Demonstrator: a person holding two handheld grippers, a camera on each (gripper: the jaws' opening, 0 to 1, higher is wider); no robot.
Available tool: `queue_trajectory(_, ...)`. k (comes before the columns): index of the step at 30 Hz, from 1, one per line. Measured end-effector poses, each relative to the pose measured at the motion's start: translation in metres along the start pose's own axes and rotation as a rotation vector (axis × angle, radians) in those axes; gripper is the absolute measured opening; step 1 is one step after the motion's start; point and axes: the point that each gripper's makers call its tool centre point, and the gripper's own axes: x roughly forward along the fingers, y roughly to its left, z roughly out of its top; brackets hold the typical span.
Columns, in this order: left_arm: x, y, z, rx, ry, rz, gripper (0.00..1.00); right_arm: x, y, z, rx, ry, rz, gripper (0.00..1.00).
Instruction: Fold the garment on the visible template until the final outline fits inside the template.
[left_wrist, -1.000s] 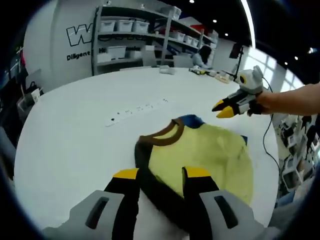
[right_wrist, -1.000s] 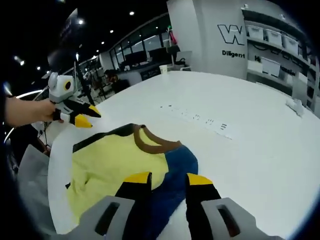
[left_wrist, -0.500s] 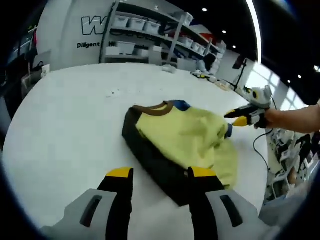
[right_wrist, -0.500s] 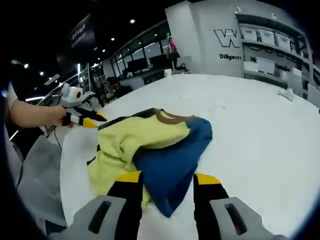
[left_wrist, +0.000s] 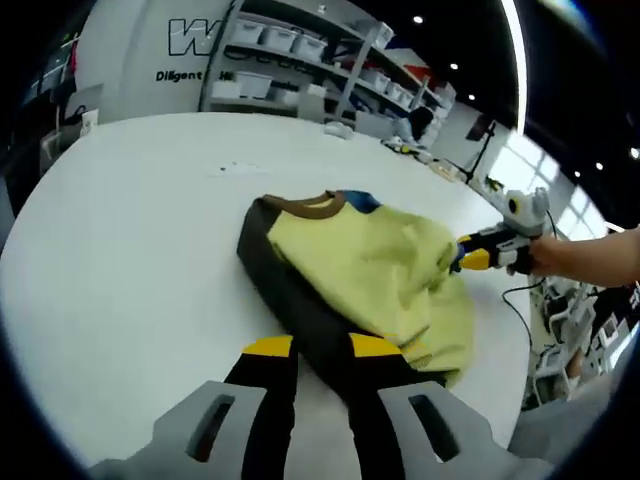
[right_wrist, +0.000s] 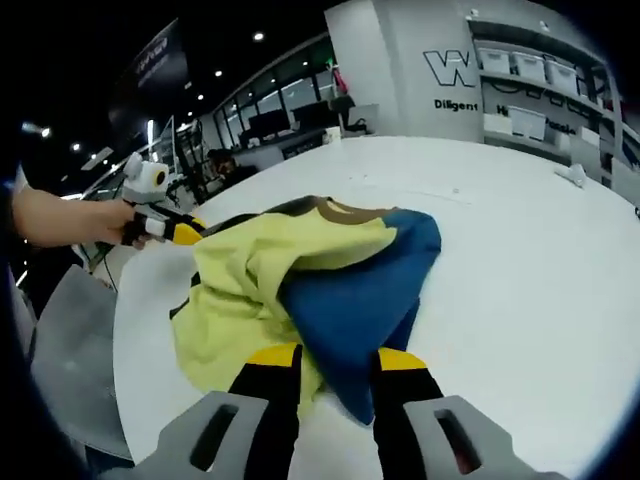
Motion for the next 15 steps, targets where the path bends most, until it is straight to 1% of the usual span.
queue_trajectory(2, -0.001, -0.001, -0.001, 0.000, 0.005, -0.002, 0.03, -0.002, -0.003, 0.000, -0.012, -0.002, -0.010, 0.10)
queue_trajectory(5, -0.002, 0.003, -0.001, -0.026, 0.004, -0.005, 0.02, -0.003, -0.002, 0.001, 0.003, -0.009, -0.003, 0.04)
queue_trajectory(8, -0.006, 0.006, 0.004, -0.043, 0.000, -0.007, 0.01, -0.005, -0.002, 0.002, 0.011, -0.012, -0.005, 0.01)
queue_trajectory(10, -0.008, 0.008, 0.007, -0.034, 0.001, -0.009, 0.01, -0.005, -0.002, 0.003, 0.009, -0.015, -0.005, 0.00)
queue_trajectory(15, -0.013, 0.022, 0.014, -0.018, -0.002, 0.008, 0.01, -0.006, -0.008, 0.006, 0.008, -0.021, -0.012, 0.00)
